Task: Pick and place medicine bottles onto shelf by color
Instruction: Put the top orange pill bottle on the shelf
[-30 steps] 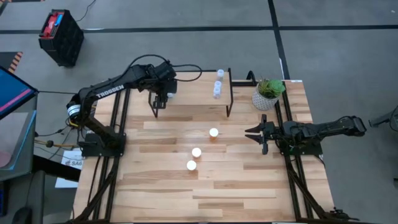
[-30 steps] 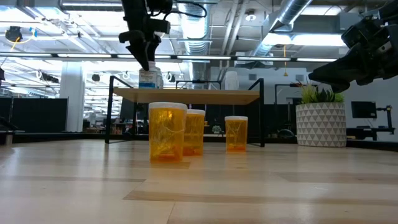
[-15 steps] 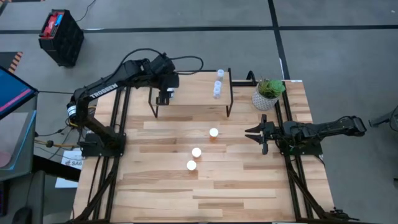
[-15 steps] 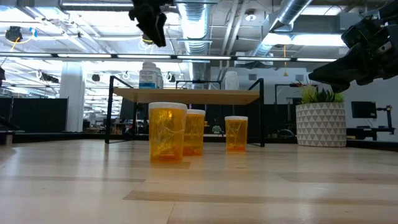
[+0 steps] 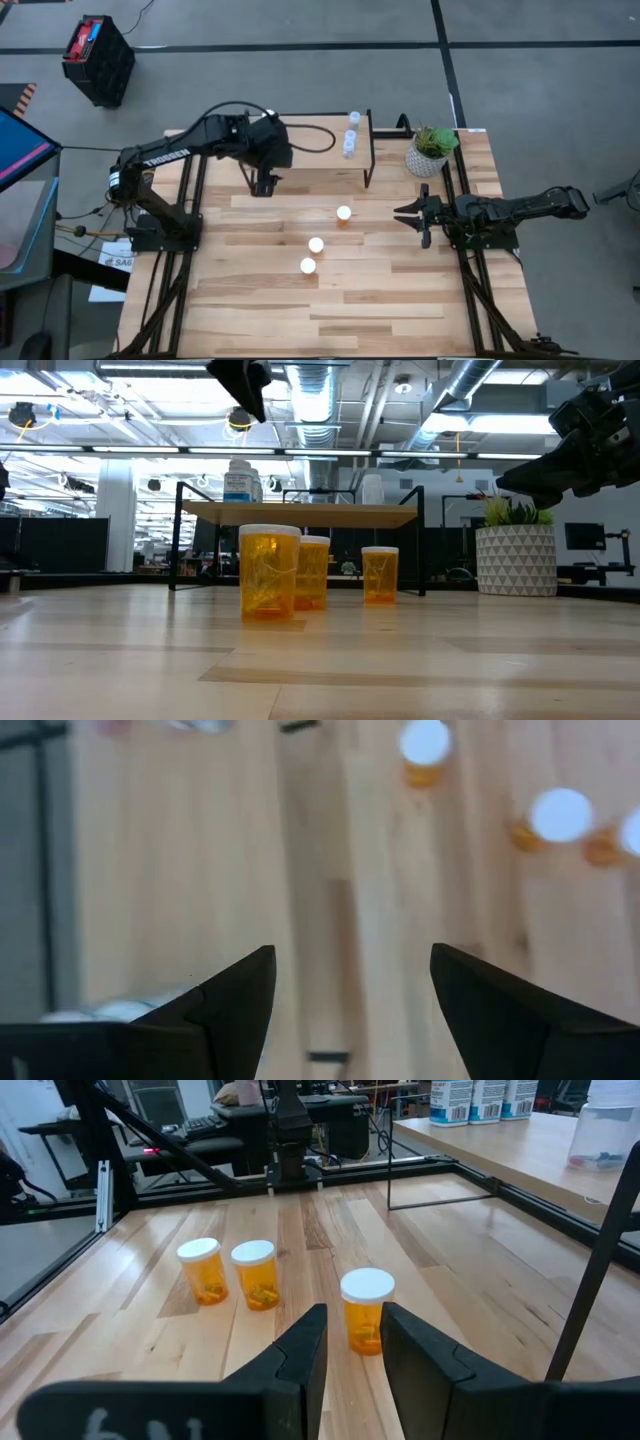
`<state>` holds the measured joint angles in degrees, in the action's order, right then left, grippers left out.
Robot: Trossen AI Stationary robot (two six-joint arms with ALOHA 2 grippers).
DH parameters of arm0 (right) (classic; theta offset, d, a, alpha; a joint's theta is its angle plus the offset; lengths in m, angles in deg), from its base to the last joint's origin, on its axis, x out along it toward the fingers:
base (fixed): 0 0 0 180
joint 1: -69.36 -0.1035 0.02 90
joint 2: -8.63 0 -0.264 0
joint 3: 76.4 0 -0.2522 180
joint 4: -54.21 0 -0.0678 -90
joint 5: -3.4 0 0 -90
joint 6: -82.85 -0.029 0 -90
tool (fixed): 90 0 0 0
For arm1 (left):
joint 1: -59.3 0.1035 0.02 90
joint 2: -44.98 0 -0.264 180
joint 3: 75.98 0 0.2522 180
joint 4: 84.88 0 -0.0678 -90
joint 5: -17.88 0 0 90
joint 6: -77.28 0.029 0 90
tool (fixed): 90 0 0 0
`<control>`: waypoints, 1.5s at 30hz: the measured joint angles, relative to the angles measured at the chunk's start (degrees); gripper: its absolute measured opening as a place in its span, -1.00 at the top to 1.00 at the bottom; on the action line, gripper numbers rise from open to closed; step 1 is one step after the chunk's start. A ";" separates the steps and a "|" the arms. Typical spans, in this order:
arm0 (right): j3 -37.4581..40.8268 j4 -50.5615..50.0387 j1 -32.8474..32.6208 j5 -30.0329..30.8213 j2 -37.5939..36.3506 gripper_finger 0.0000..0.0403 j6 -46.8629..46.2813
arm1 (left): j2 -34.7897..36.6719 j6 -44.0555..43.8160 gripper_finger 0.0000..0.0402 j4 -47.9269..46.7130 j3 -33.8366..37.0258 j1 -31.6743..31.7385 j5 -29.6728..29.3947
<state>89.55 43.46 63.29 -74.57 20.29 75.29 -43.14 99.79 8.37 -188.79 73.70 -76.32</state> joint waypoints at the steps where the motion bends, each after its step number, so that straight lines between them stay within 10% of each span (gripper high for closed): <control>1: 0.00 0.00 0.00 0.00 -0.02 0.41 0.02 | 0.00 -0.86 -0.26 -1.19 0.00 -0.41 0.56; 27: 0.02 0.02 1.75 0.00 0.00 0.41 0.00 | 1.44 -12.72 -0.26 -17.03 1.51 -4.21 5.13; 45: 0.02 0.76 1.73 0.00 0.00 0.41 -0.09 | 34.62 -20.34 -0.26 6.92 33.06 -4.18 6.46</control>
<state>89.57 44.22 65.02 -74.57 20.29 75.21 -8.52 79.45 15.29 -155.73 69.52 -69.86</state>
